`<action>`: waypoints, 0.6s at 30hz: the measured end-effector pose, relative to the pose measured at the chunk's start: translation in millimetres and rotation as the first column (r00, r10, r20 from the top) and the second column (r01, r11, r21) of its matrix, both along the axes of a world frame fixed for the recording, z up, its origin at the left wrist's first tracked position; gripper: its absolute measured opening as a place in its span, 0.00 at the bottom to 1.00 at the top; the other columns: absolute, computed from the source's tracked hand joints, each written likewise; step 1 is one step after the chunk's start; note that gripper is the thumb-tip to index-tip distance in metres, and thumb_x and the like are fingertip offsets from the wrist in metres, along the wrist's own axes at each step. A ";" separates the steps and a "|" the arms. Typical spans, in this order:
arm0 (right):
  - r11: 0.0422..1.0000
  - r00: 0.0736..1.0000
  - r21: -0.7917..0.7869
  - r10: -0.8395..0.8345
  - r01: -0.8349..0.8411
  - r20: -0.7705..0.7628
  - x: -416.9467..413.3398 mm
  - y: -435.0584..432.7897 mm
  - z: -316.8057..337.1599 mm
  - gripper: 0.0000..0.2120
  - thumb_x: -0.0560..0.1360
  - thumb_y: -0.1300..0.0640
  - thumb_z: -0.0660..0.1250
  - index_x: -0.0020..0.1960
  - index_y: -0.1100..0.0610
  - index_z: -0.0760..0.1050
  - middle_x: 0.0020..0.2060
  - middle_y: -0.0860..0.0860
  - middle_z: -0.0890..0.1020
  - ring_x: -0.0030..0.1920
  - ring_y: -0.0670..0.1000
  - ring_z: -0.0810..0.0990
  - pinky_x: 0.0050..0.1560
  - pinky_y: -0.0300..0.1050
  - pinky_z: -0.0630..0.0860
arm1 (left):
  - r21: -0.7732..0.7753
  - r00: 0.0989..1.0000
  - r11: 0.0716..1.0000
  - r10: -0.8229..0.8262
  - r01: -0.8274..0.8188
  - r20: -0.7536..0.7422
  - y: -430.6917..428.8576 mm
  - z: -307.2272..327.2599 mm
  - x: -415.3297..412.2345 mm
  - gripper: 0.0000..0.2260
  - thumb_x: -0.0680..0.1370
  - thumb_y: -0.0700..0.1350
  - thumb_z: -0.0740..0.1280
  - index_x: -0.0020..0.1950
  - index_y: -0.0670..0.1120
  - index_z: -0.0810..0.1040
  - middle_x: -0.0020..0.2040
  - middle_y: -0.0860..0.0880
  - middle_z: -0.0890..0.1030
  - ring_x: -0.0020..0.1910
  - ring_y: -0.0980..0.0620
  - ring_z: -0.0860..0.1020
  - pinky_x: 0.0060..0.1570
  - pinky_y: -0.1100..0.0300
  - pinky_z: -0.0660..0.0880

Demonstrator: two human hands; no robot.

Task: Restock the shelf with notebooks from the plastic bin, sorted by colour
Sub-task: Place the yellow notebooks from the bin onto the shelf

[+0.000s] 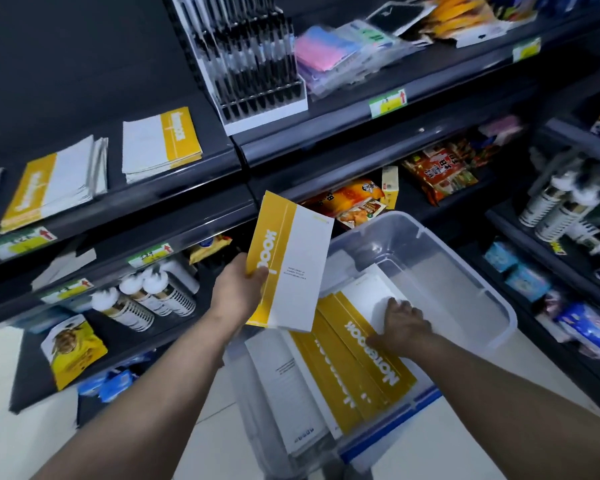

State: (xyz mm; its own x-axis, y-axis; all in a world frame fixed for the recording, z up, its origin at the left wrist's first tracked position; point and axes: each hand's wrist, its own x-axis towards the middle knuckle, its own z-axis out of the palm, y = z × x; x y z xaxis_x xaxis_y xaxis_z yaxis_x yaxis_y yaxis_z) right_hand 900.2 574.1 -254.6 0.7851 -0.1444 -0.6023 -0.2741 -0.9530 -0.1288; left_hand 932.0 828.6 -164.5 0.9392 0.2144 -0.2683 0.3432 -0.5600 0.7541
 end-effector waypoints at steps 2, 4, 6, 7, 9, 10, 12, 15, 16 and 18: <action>0.999 0.999 -0.037 0.034 -0.033 0.033 1.9 5.9 2.6 0.53 0.67 0.36 0.71 0.77 0.60 0.45 0.74 0.59 0.59 0.73 0.60 0.60 0.69 0.54 0.64 | -0.034 1.000 0.999 0.017 -0.017 -0.008 5.2 -1.1 0.4 0.12 0.73 0.54 0.63 0.52 0.51 0.77 0.49 0.48 0.83 0.49 0.43 0.81 0.53 0.40 0.77; 0.998 0.997 -0.039 0.057 -0.055 0.042 0.8 14.2 4.0 0.53 0.65 0.38 0.73 0.77 0.59 0.48 0.73 0.57 0.62 0.72 0.58 0.63 0.67 0.55 0.65 | -0.051 1.000 0.998 0.027 -0.027 -0.008 7.5 -1.4 0.8 0.14 0.70 0.55 0.62 0.51 0.51 0.77 0.48 0.48 0.84 0.49 0.43 0.81 0.53 0.40 0.77; 1.000 1.000 -0.009 0.011 -0.011 0.017 -1.7 19.7 2.6 0.52 0.63 0.39 0.75 0.76 0.58 0.52 0.71 0.56 0.63 0.71 0.57 0.64 0.67 0.55 0.66 | -0.057 1.000 0.998 0.028 -0.028 -0.008 7.5 0.1 -0.2 0.14 0.69 0.55 0.62 0.49 0.50 0.77 0.47 0.47 0.84 0.48 0.42 0.81 0.53 0.40 0.77; 0.999 0.999 0.014 -0.032 0.032 -0.004 -2.8 20.0 0.6 0.52 0.62 0.40 0.76 0.75 0.58 0.53 0.71 0.56 0.64 0.71 0.57 0.64 0.67 0.55 0.67 | -0.062 1.000 0.998 0.026 -0.027 -0.008 8.1 -0.1 -0.3 0.13 0.69 0.55 0.62 0.48 0.50 0.77 0.47 0.47 0.84 0.48 0.42 0.81 0.53 0.40 0.77; 0.994 0.995 0.053 -0.096 0.098 -0.028 -3.3 18.0 -1.0 0.51 0.62 0.41 0.77 0.74 0.58 0.55 0.70 0.56 0.65 0.71 0.58 0.65 0.67 0.56 0.69 | -0.074 1.000 0.997 0.026 -0.026 -0.007 8.8 1.0 -0.6 0.10 0.69 0.55 0.63 0.46 0.52 0.76 0.47 0.47 0.84 0.47 0.42 0.81 0.52 0.39 0.78; 0.991 0.993 0.066 -0.115 0.117 -0.030 -2.6 16.0 -1.3 0.49 0.63 0.42 0.77 0.74 0.58 0.56 0.70 0.56 0.66 0.70 0.58 0.66 0.67 0.56 0.69 | -0.078 1.000 0.997 0.025 -0.026 -0.006 9.3 2.4 -0.8 0.10 0.70 0.55 0.63 0.46 0.52 0.76 0.47 0.47 0.84 0.47 0.42 0.82 0.52 0.39 0.78; 0.984 0.991 0.115 -0.129 0.132 -0.037 -0.2 13.8 0.2 0.43 0.68 0.46 0.74 0.73 0.58 0.56 0.69 0.56 0.68 0.69 0.58 0.68 0.66 0.54 0.70 | -0.086 1.000 0.996 0.025 -0.025 -0.001 12.1 4.7 -0.7 0.10 0.70 0.55 0.63 0.46 0.52 0.76 0.47 0.47 0.84 0.47 0.41 0.82 0.52 0.39 0.78; 0.959 0.989 0.244 -0.145 0.143 -0.012 1.0 12.4 6.6 0.31 0.76 0.57 0.64 0.74 0.61 0.54 0.68 0.58 0.70 0.66 0.59 0.72 0.63 0.49 0.73 | -0.087 1.000 0.996 0.027 -0.026 0.012 13.6 13.2 -3.4 0.05 0.73 0.53 0.64 0.44 0.52 0.75 0.47 0.46 0.83 0.48 0.41 0.81 0.52 0.39 0.78; 0.941 0.987 0.303 -0.158 0.148 0.007 -0.7 11.6 10.6 0.29 0.76 0.59 0.62 0.74 0.60 0.54 0.66 0.58 0.72 0.64 0.59 0.74 0.61 0.49 0.74 | -0.091 0.999 0.995 0.035 -0.033 0.018 13.4 16.6 -5.5 0.03 0.75 0.51 0.65 0.44 0.53 0.75 0.47 0.46 0.83 0.48 0.41 0.81 0.53 0.39 0.78; 0.895 0.980 0.423 -0.188 0.143 0.066 -4.5 8.3 19.5 0.27 0.76 0.61 0.60 0.73 0.58 0.56 0.64 0.57 0.74 0.61 0.58 0.76 0.58 0.50 0.75 | -0.123 0.998 0.991 0.062 -0.058 0.025 15.4 21.3 -7.7 0.05 0.79 0.47 0.65 0.43 0.54 0.74 0.47 0.46 0.83 0.48 0.41 0.82 0.52 0.38 0.78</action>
